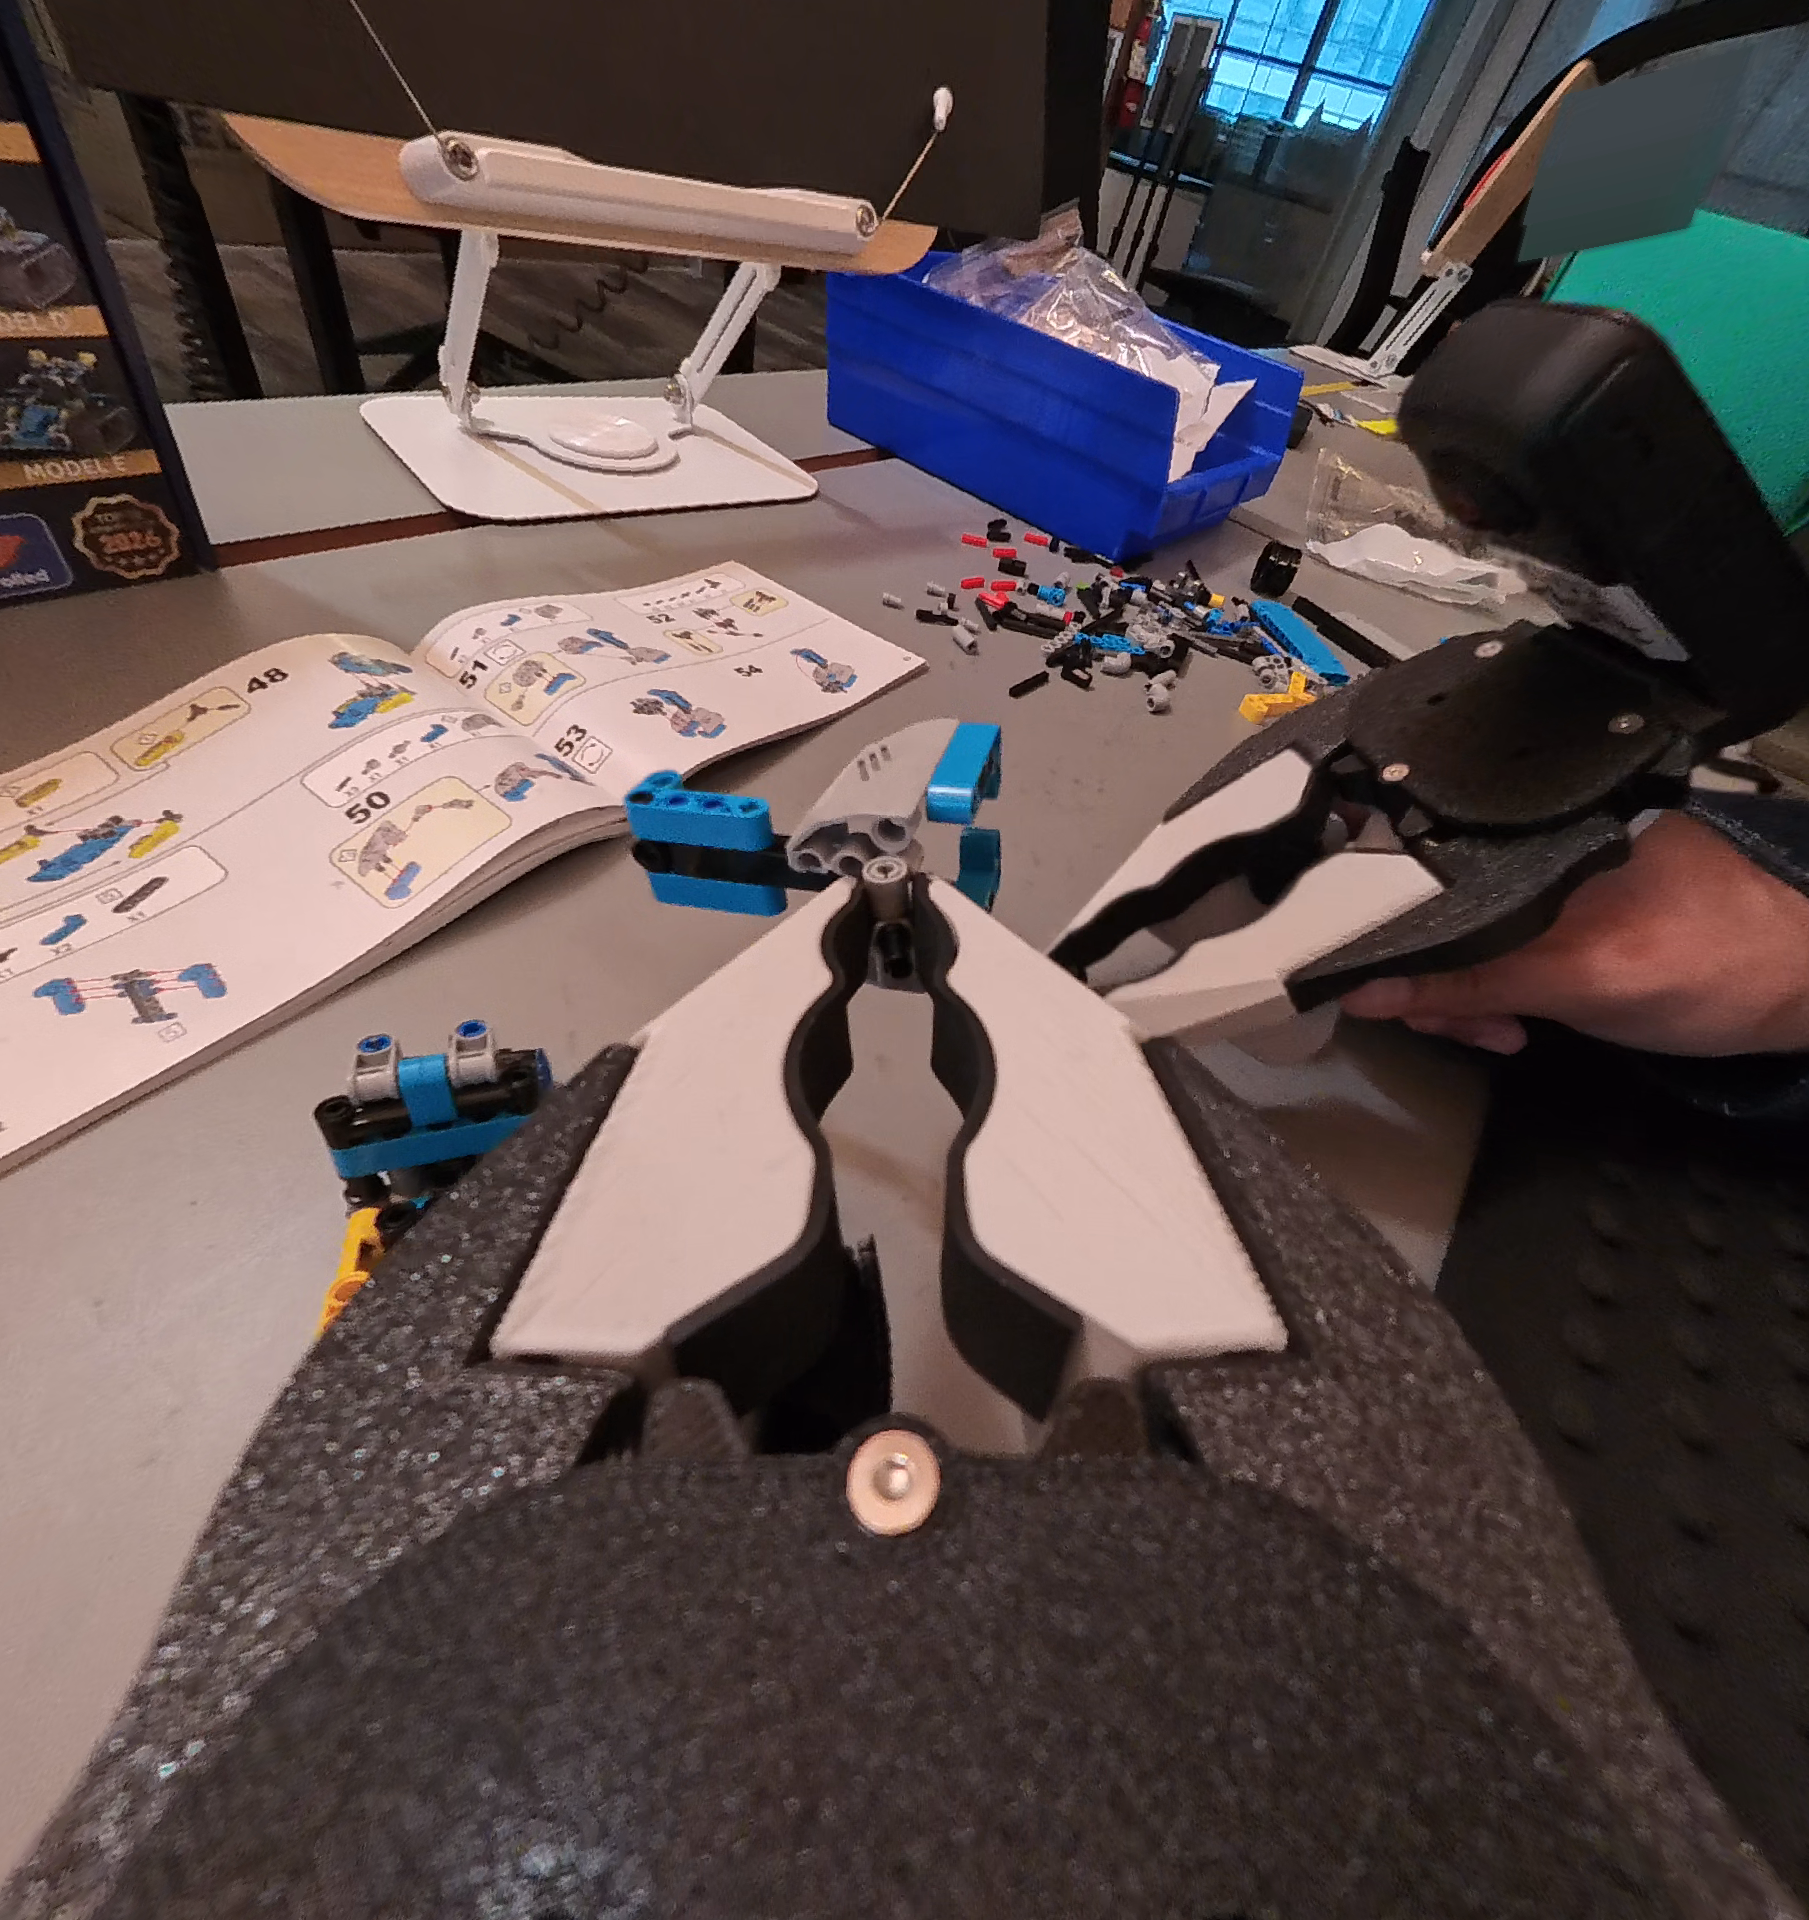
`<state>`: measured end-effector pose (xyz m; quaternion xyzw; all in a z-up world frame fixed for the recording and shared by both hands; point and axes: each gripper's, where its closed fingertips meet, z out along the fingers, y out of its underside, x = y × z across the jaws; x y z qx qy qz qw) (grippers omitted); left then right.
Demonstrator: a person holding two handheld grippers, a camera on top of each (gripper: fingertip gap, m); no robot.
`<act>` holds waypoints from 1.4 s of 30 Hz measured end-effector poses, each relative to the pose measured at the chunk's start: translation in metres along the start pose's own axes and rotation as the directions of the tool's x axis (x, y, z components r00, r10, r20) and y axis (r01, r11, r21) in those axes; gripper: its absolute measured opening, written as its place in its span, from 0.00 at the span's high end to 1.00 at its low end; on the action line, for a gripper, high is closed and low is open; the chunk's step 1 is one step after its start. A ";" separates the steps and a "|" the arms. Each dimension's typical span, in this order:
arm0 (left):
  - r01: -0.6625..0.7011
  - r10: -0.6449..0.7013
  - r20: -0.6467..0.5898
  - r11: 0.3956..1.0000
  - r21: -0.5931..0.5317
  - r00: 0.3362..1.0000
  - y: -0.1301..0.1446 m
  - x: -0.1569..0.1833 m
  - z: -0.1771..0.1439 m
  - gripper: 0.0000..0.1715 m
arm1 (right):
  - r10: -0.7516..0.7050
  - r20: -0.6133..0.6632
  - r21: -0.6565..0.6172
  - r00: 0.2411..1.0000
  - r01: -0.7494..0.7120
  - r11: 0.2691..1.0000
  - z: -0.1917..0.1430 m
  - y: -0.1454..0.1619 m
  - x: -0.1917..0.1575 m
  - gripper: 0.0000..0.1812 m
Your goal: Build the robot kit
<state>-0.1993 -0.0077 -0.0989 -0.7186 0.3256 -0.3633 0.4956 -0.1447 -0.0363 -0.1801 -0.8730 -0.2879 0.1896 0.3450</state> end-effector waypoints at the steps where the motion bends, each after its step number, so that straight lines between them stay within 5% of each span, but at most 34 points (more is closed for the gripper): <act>1: 0.007 -0.007 -0.009 1.000 0.001 1.000 0.000 0.000 0.000 0.96 | 0.003 0.011 -0.001 1.000 -0.003 1.000 0.001 0.000 0.000 0.87; 5: 0.041 -0.039 -0.064 0.999 0.036 0.997 -0.005 0.004 -0.003 0.96 | -0.014 0.101 0.088 0.995 0.005 0.996 -0.016 -0.021 0.002 0.87; 7: 0.050 -0.043 -0.129 0.998 0.045 0.991 -0.007 0.013 -0.004 0.96 | 0.084 0.404 0.092 0.911 -0.132 0.987 -0.032 -0.035 -0.015 0.87; 10: 0.028 -0.019 -0.234 0.999 0.035 0.972 -0.007 0.031 -0.005 0.96 | 0.288 0.808 -0.103 0.514 -0.358 0.928 -0.066 -0.052 -0.030 0.87; 16: 0.011 0.001 -0.419 1.000 0.026 0.908 -0.006 0.063 -0.011 0.96 | 0.460 0.888 -0.424 0.001 -0.385 0.819 -0.090 -0.053 -0.035 0.87; 18: -0.027 0.031 -0.419 1.000 0.015 0.907 -0.002 0.067 -0.009 0.96 | 0.483 0.874 -0.473 -0.059 -0.333 0.816 -0.094 -0.046 -0.047 0.87; 25: -0.081 0.075 -0.455 0.997 0.008 0.887 0.004 0.080 -0.008 0.96 | 0.469 0.883 -0.429 0.017 -0.374 0.822 -0.088 -0.045 -0.037 0.87; 26: -0.091 0.077 -0.450 0.996 -0.008 0.889 0.007 0.080 -0.006 0.96 | 0.465 0.879 -0.402 0.108 -0.359 0.843 -0.081 -0.038 -0.035 0.87; 29: -0.188 0.136 -0.367 0.976 -0.108 0.920 0.030 0.068 0.005 0.96 | 0.362 0.739 -0.314 0.568 -0.186 0.931 -0.041 0.007 -0.013 0.87; 30: -0.222 0.162 -0.342 0.964 -0.146 0.926 0.038 0.064 0.008 0.96 | 0.325 0.724 -0.311 0.609 -0.133 0.941 -0.041 0.014 -0.010 0.87; 42: -0.431 0.332 -0.335 0.857 -0.282 0.882 0.074 0.056 0.011 0.96 | 0.157 0.638 -0.225 0.754 -0.012 0.974 -0.030 0.024 0.010 0.87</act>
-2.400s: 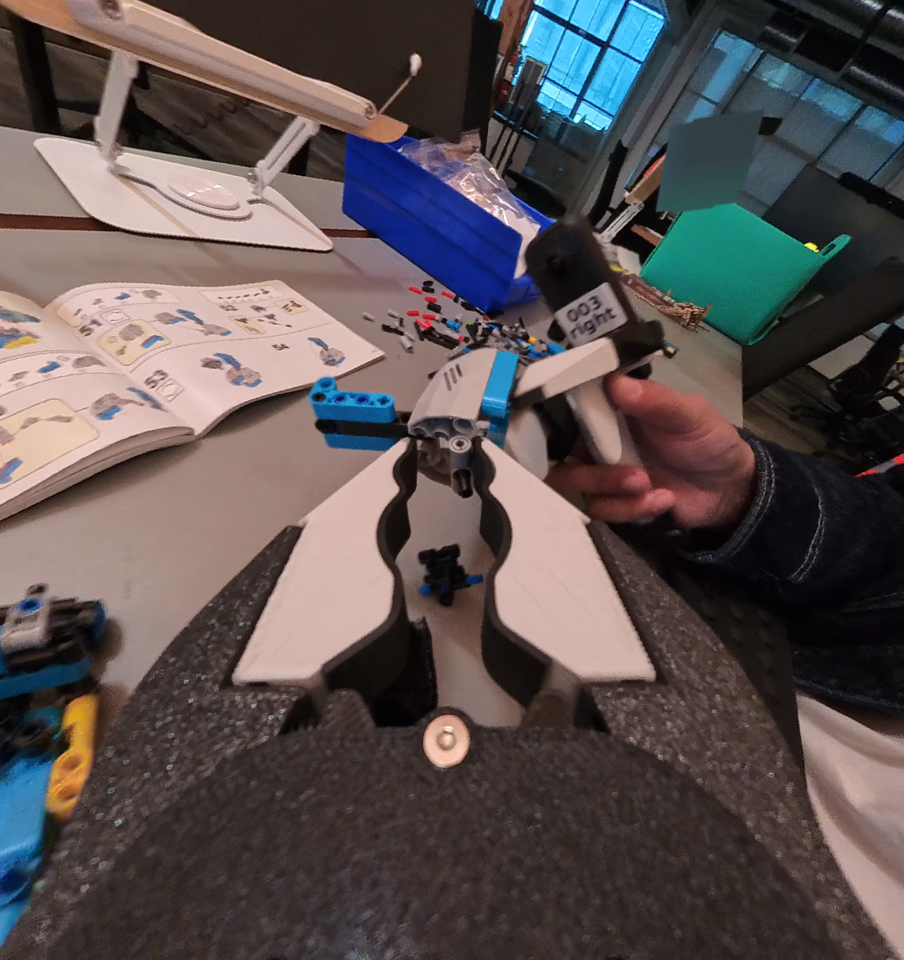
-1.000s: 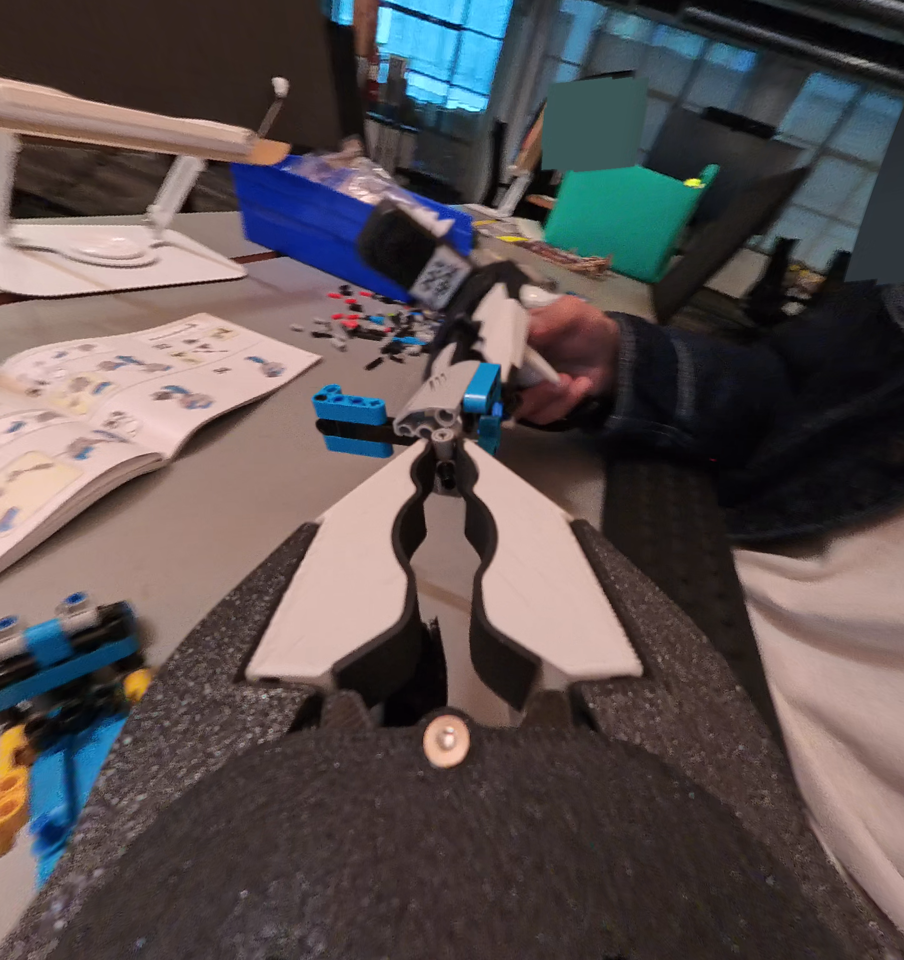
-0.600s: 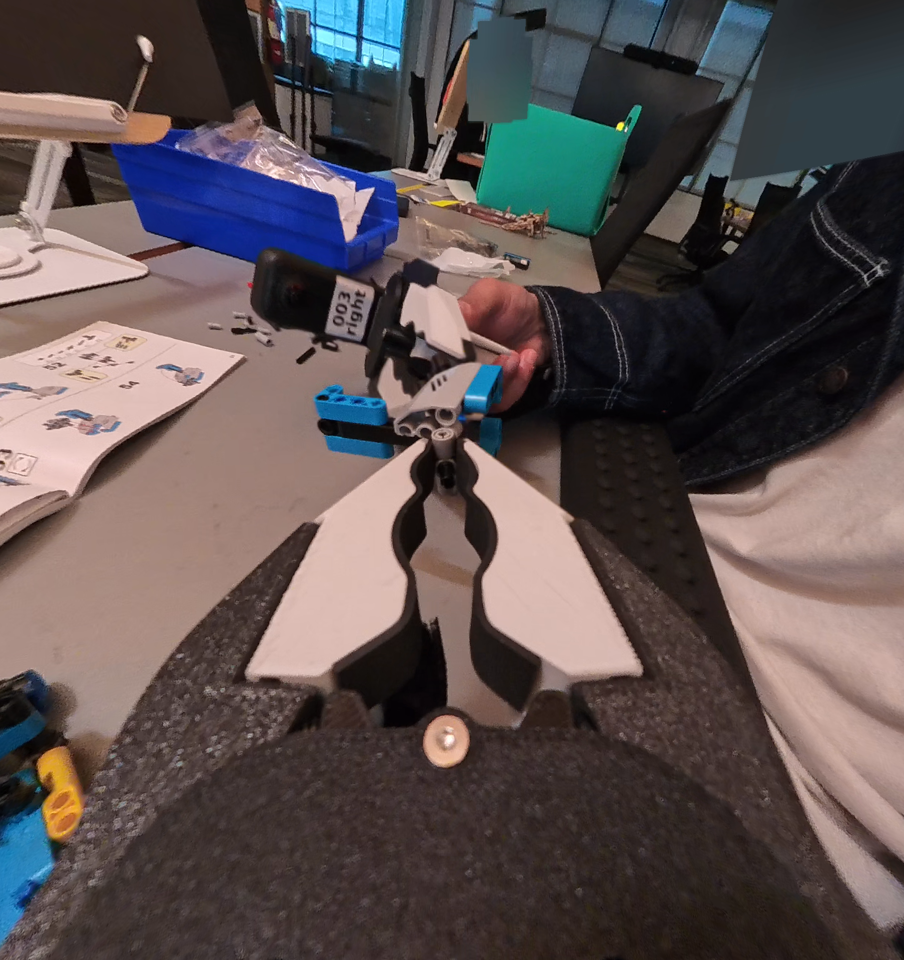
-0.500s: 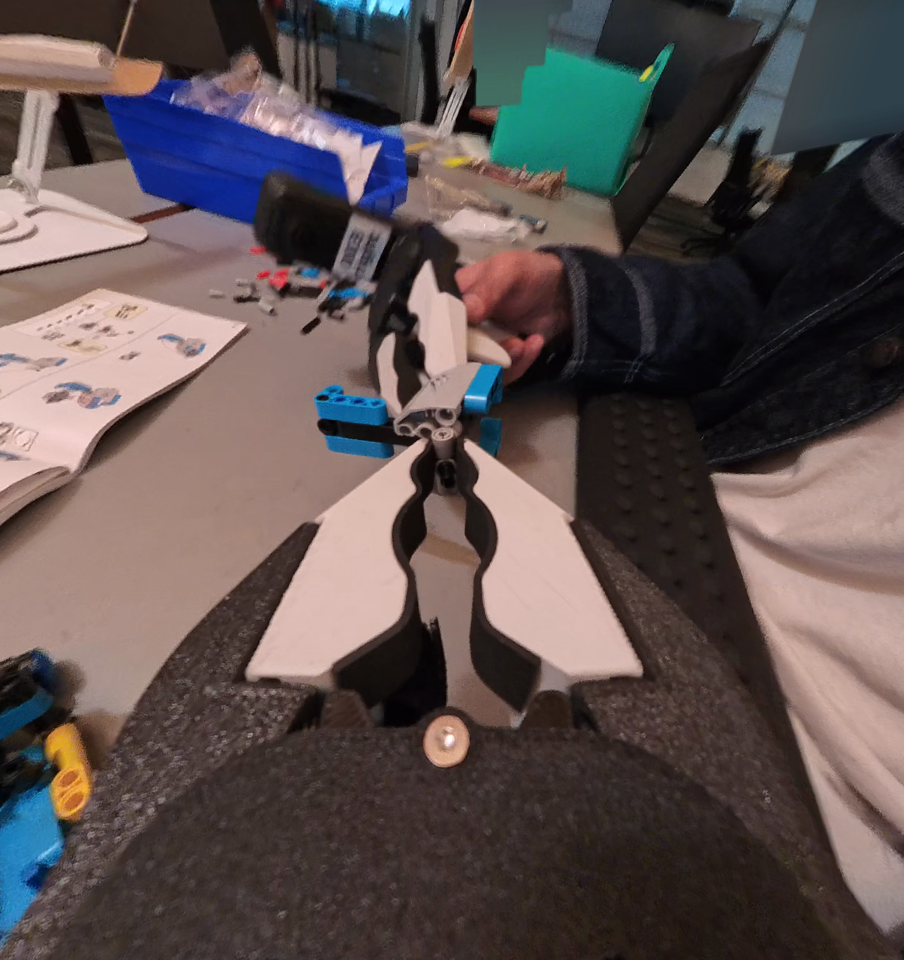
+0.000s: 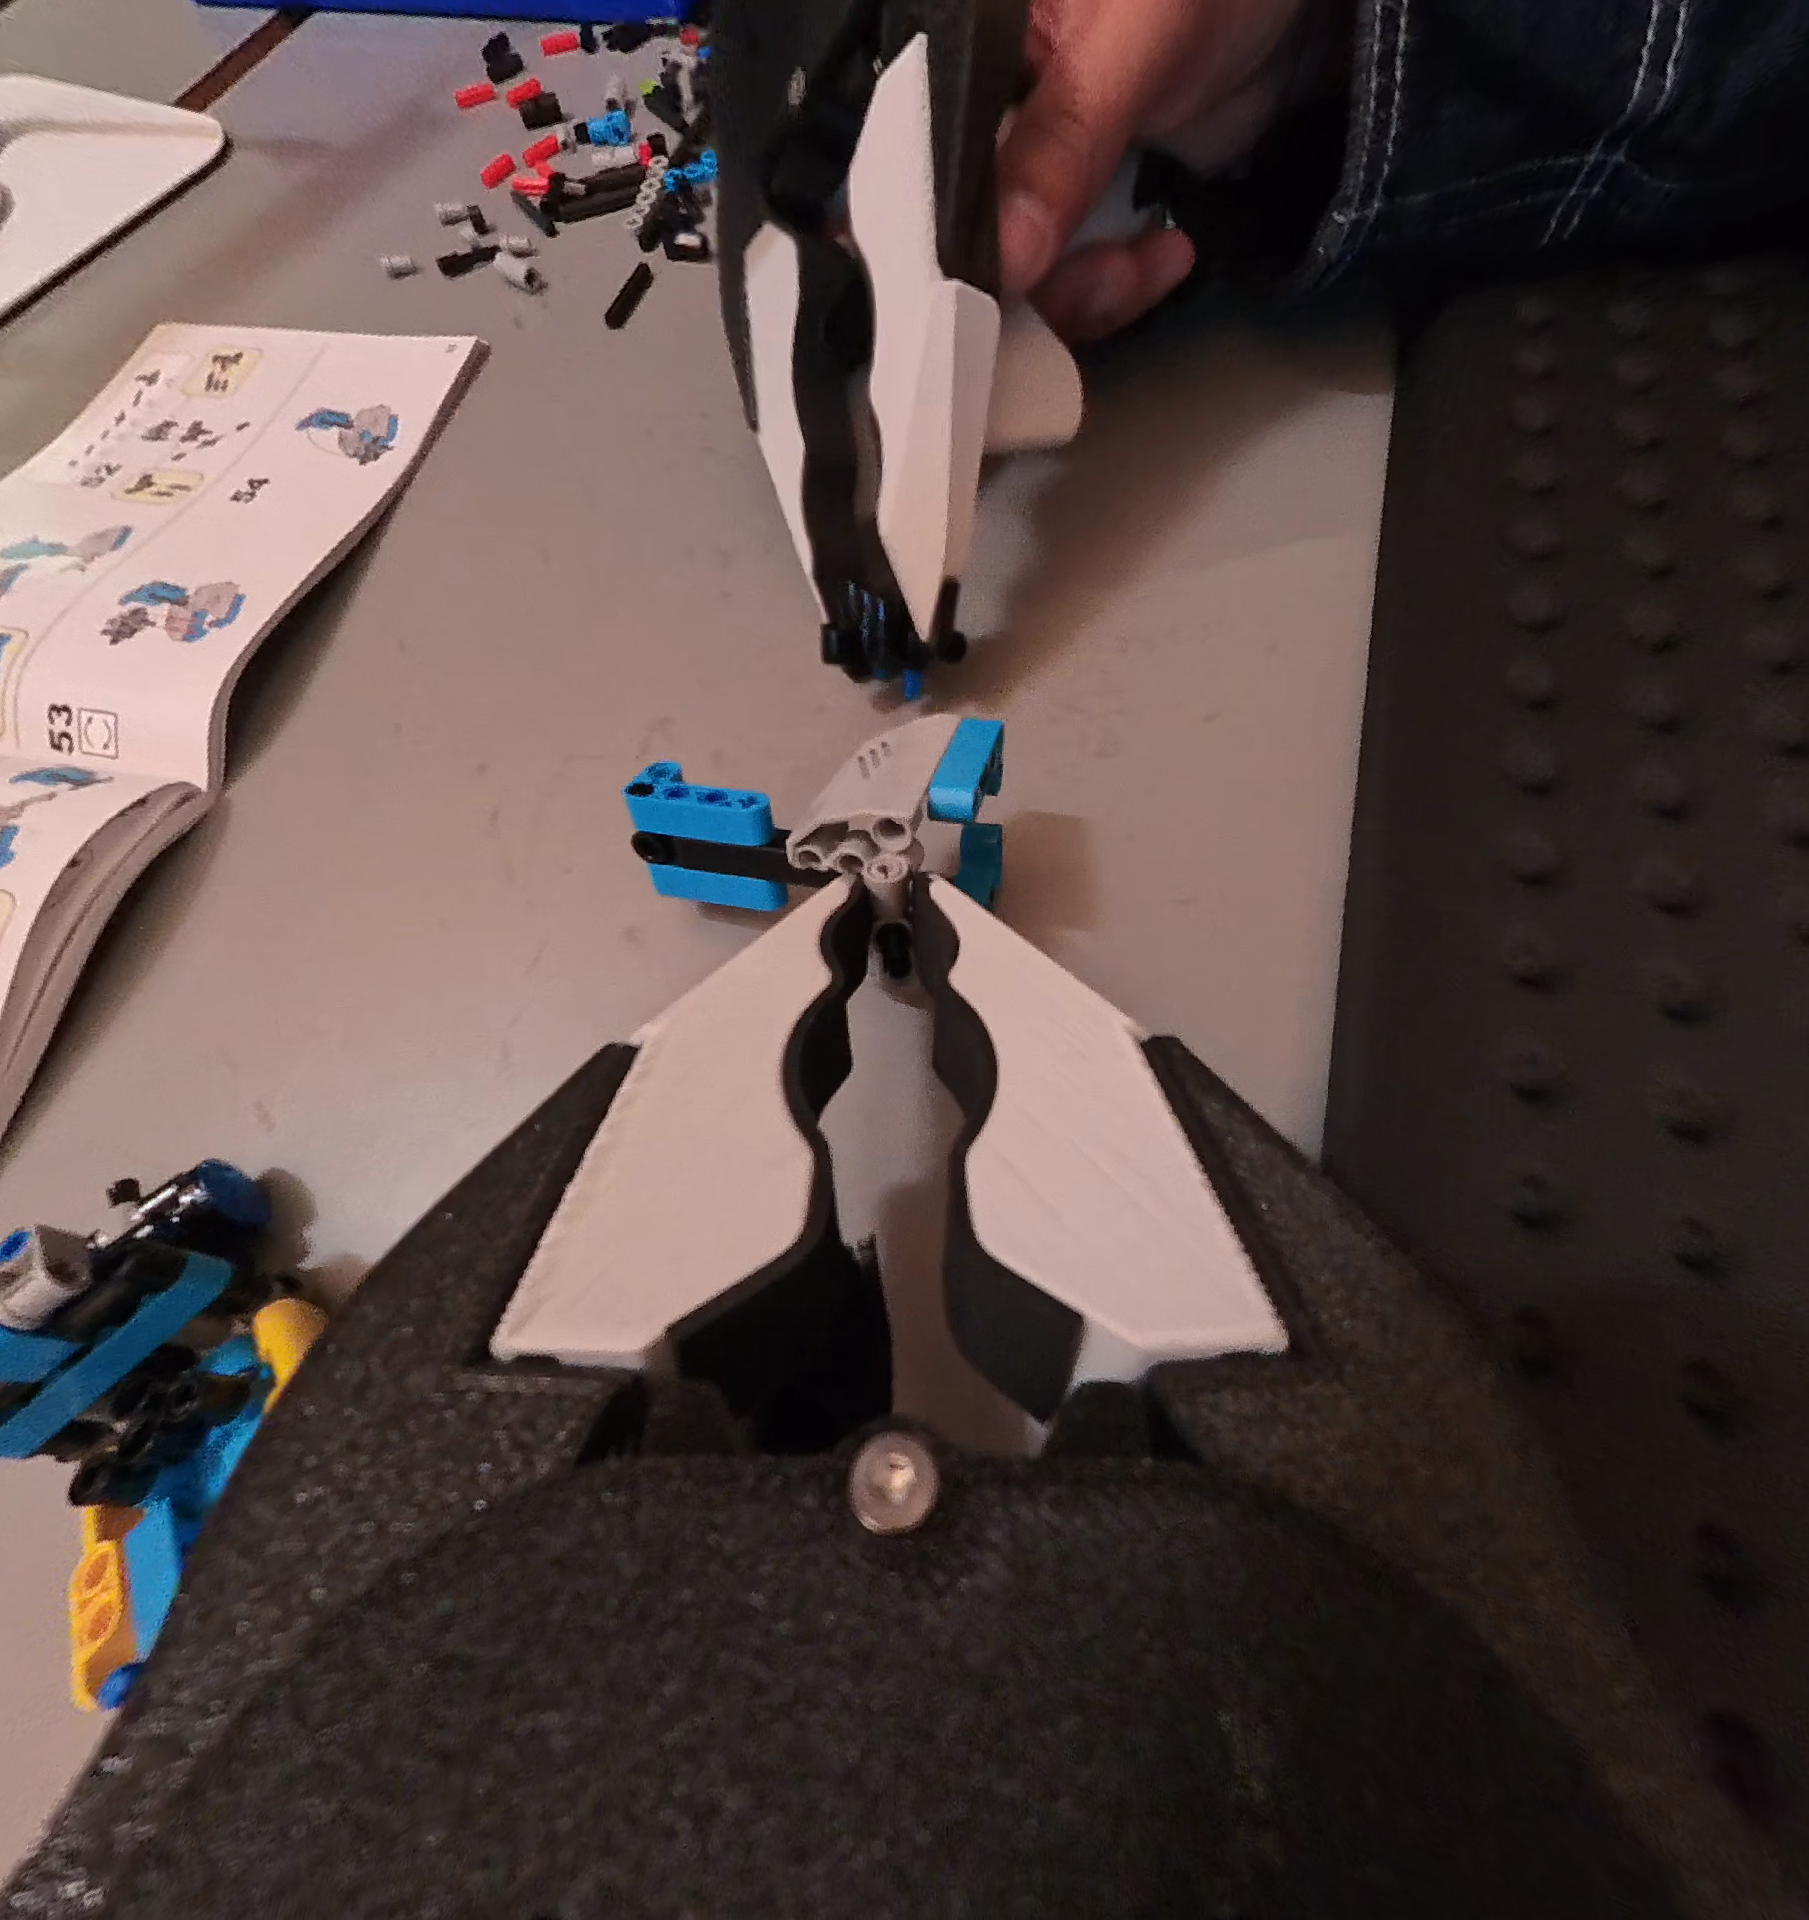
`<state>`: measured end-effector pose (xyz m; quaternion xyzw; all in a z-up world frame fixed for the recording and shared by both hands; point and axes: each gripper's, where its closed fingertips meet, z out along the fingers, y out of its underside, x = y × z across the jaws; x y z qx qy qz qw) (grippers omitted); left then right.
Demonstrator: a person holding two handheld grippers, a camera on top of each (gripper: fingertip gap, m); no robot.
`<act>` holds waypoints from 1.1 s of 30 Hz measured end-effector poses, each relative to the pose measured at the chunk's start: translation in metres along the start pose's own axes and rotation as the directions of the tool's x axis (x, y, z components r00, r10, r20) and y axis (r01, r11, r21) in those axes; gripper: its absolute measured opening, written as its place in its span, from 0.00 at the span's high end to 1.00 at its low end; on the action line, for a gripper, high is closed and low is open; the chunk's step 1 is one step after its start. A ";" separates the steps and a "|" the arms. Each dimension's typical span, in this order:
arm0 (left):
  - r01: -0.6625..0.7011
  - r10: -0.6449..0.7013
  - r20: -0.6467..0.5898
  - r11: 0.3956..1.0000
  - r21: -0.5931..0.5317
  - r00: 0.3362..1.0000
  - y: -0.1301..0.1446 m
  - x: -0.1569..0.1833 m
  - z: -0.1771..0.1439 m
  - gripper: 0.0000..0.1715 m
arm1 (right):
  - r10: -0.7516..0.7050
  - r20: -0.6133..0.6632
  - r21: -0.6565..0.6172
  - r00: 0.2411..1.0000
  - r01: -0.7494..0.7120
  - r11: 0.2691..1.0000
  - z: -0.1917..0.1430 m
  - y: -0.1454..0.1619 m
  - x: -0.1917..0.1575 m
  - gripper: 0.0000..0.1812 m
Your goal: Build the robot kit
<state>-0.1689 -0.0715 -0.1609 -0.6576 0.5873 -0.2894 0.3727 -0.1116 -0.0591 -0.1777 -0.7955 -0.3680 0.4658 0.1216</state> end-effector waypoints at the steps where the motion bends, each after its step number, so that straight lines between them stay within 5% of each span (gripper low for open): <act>1: -0.019 0.019 0.004 1.000 -0.003 1.000 0.001 0.000 0.000 0.95 | -0.030 -0.028 0.005 0.999 0.030 1.000 -0.002 -0.001 0.003 0.87; 4: -0.074 0.077 0.055 0.996 -0.051 0.996 0.010 -0.007 -0.001 0.93 | -0.080 -0.052 0.021 0.995 0.081 0.997 -0.007 -0.004 0.003 0.87; 6: -0.079 0.086 0.083 0.993 -0.082 0.993 0.015 -0.011 -0.001 0.90 | 0.014 0.138 0.087 0.990 -0.026 0.996 -0.010 -0.014 -0.021 0.87; 8: -0.063 0.071 0.094 0.995 -0.082 0.993 0.015 -0.012 -0.004 0.81 | 0.113 0.391 0.134 0.914 -0.178 0.975 -0.017 -0.027 -0.050 0.87; 12: 0.005 -0.002 0.081 0.999 -0.040 0.997 0.010 -0.012 -0.023 0.74 | 0.170 0.656 0.090 0.736 -0.299 0.950 -0.022 -0.037 -0.087 0.87; 17: 0.087 -0.063 -0.083 0.945 0.315 0.995 -0.078 0.014 -0.059 0.75 | 0.223 0.881 -0.028 0.418 -0.424 0.905 -0.037 -0.052 -0.121 0.87; 20: 0.132 -0.051 -0.213 0.913 0.387 0.976 -0.100 0.036 -0.059 0.79 | 0.262 0.917 -0.130 0.299 -0.397 0.909 -0.036 -0.045 -0.141 0.87; 24: 0.235 -0.057 -0.370 0.858 0.457 0.927 -0.109 0.050 -0.063 0.86 | 0.289 0.921 -0.200 0.261 -0.317 0.927 -0.030 -0.033 -0.162 0.87; 33: 0.213 -0.026 -0.394 0.873 0.439 0.919 -0.103 0.060 -0.056 0.95 | 0.303 0.910 -0.210 0.284 -0.316 0.925 -0.024 -0.030 -0.161 0.87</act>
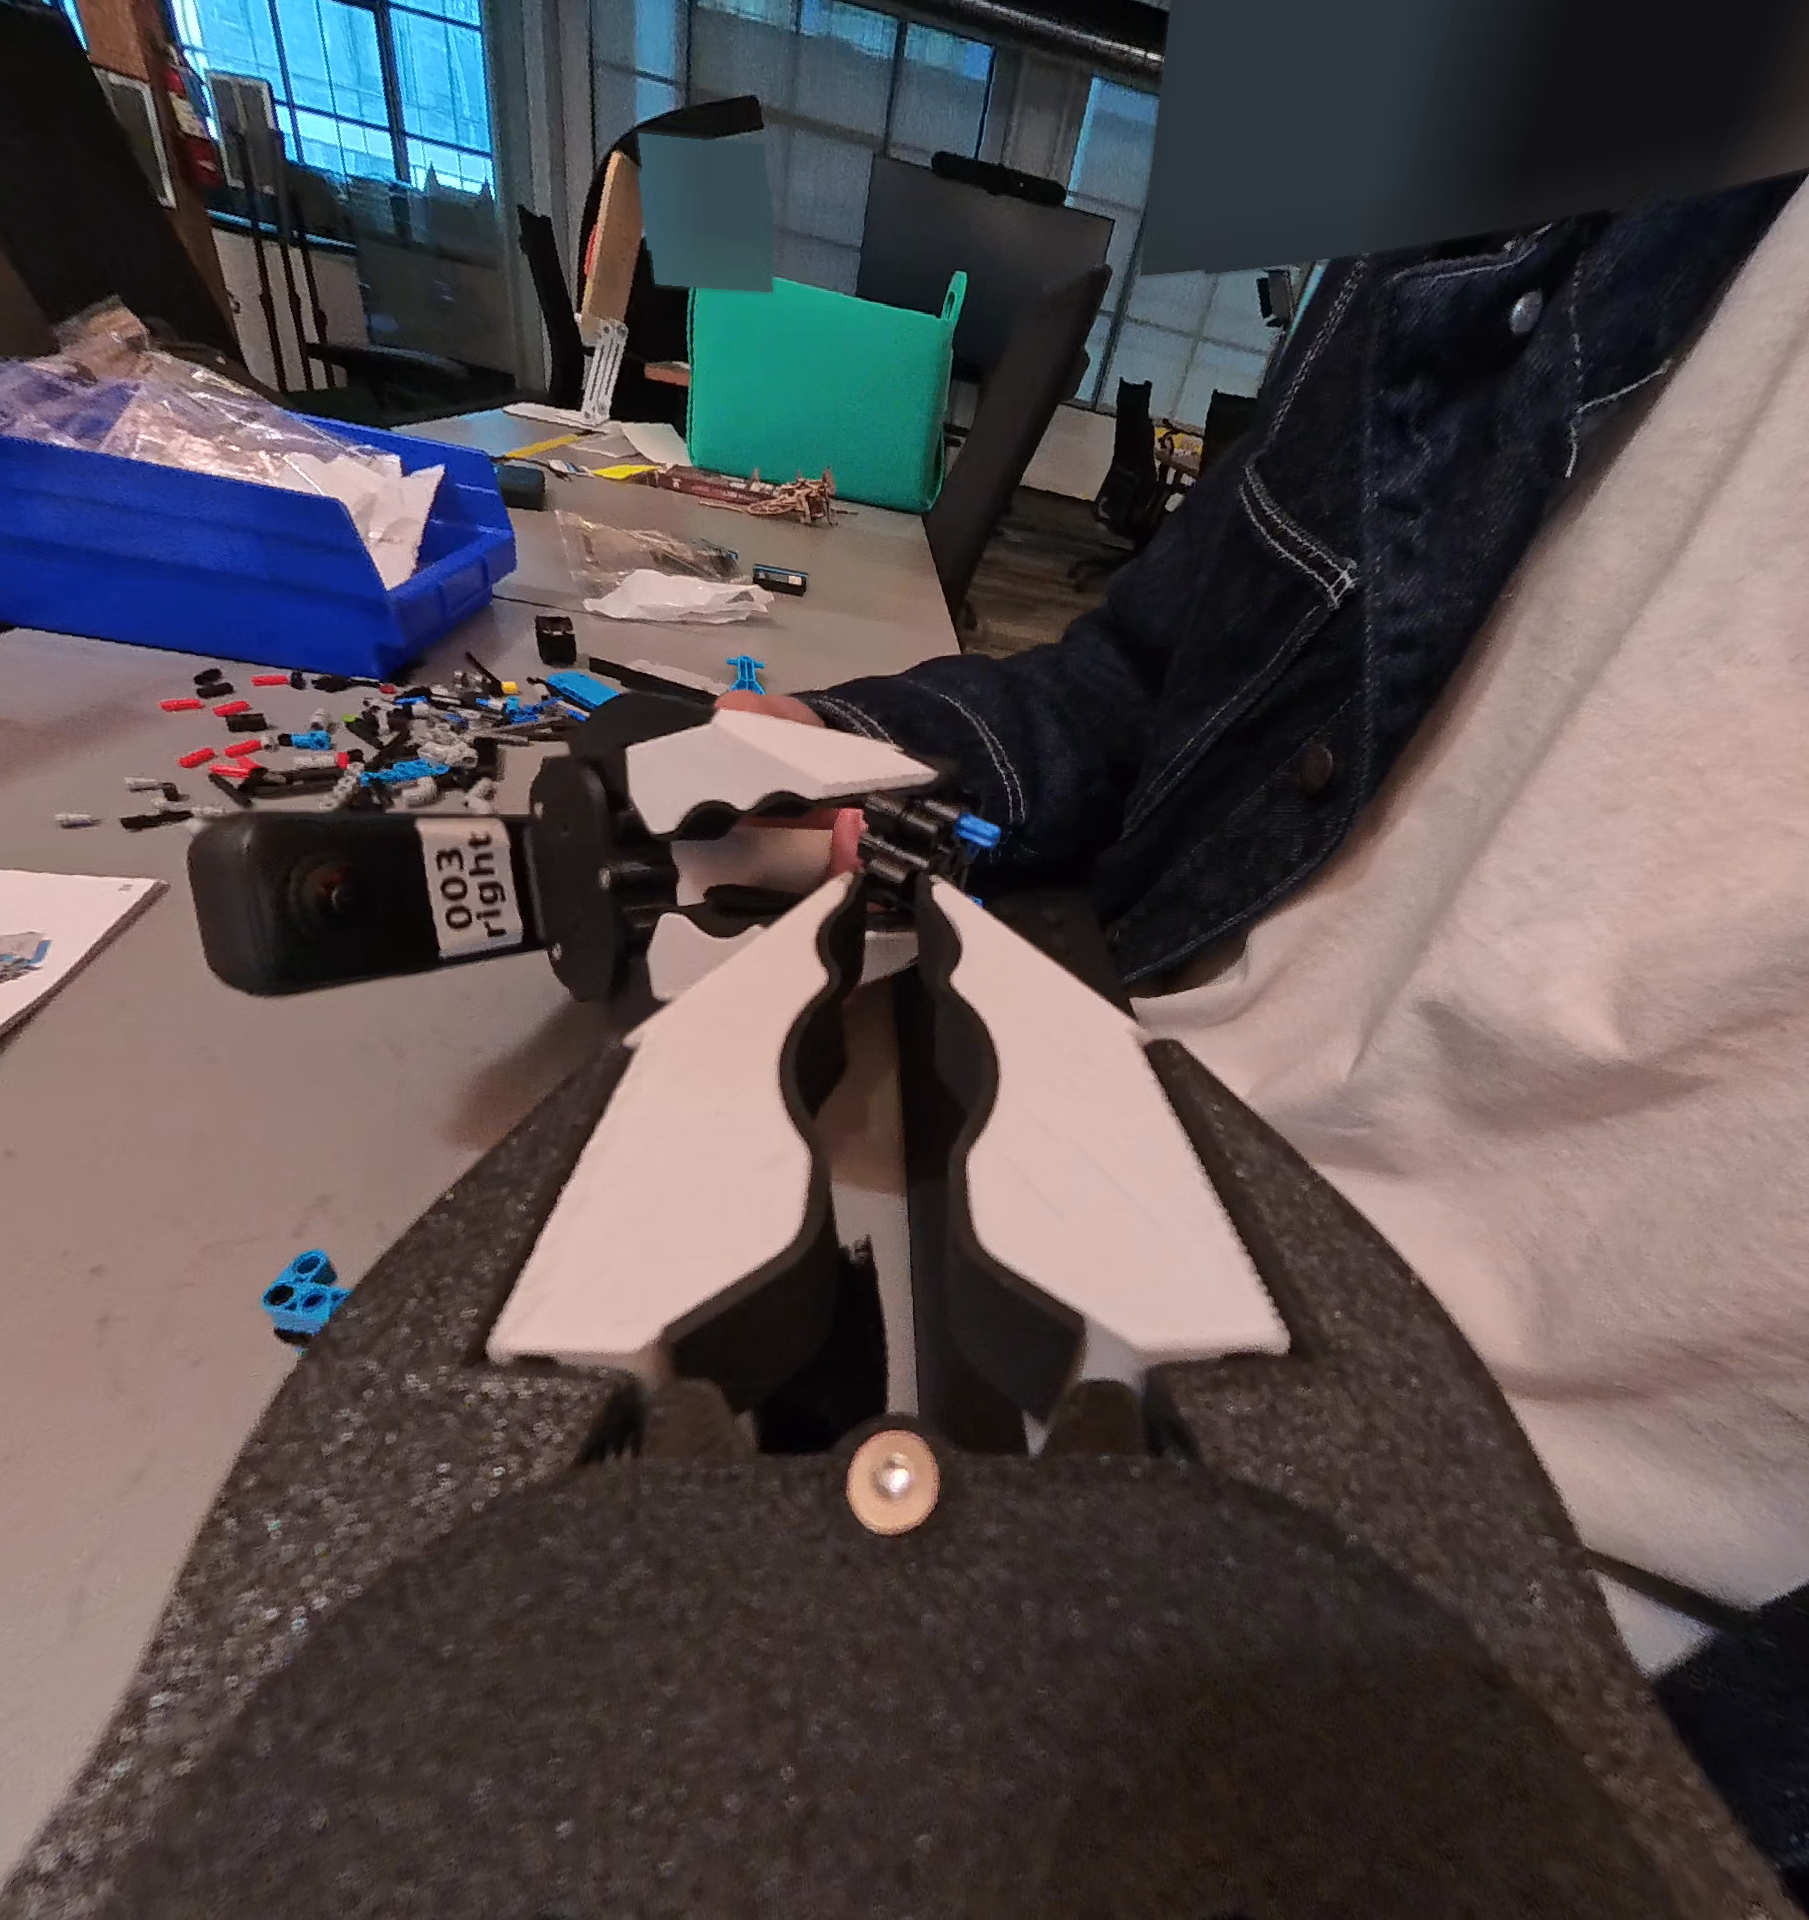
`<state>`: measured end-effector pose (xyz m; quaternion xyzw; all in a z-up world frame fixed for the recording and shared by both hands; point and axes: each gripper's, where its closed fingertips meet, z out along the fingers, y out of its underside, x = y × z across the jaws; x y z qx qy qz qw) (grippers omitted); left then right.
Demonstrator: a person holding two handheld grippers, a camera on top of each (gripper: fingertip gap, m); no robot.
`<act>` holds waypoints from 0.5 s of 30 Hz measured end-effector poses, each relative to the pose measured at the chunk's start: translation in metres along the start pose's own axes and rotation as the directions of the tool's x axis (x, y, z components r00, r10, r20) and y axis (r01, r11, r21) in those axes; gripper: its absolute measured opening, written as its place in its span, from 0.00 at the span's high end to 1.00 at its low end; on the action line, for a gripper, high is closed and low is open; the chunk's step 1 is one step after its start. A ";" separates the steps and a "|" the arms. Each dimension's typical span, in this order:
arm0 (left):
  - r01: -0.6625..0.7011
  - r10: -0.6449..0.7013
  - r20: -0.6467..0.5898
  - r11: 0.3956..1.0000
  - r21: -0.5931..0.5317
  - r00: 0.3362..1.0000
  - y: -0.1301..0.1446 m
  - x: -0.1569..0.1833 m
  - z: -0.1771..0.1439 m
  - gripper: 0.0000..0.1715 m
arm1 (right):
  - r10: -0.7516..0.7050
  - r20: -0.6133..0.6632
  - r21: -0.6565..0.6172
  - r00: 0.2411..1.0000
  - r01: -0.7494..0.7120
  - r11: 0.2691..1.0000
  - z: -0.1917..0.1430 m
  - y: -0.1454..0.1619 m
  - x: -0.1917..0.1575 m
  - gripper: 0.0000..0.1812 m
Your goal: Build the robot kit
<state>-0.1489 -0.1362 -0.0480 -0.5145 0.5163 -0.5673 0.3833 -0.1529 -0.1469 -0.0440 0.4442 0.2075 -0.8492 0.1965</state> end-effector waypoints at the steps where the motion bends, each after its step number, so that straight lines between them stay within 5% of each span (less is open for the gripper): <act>1: 0.009 -0.009 0.006 1.000 -0.003 1.000 0.001 -0.002 0.000 0.95 | -0.015 -0.016 0.008 1.000 0.016 1.000 -0.001 -0.002 0.001 0.87; 5: 0.117 -0.117 0.091 0.993 0.008 0.989 0.006 -0.025 -0.005 0.96 | -0.187 -0.245 0.084 0.951 0.213 0.973 -0.027 -0.024 0.008 0.81; 8: 0.191 -0.192 0.164 0.981 0.025 0.968 0.012 -0.044 -0.012 0.96 | -0.362 -0.483 0.127 0.797 0.473 0.872 -0.059 -0.051 0.000 0.79; 11: 0.261 -0.267 0.267 0.964 0.056 0.926 0.015 -0.067 -0.018 0.96 | -0.537 -0.711 -0.066 0.454 0.717 0.694 -0.074 -0.063 -0.004 0.78; 13: 0.315 -0.339 0.307 0.940 0.127 0.889 0.012 -0.080 -0.024 0.96 | -0.621 -0.753 -0.294 0.215 0.735 0.611 -0.072 -0.059 0.010 0.77; 15: 0.328 -0.360 0.303 0.932 0.154 0.882 0.012 -0.083 -0.028 0.97 | -0.642 -0.763 -0.401 0.071 0.727 0.557 -0.070 -0.061 0.019 0.74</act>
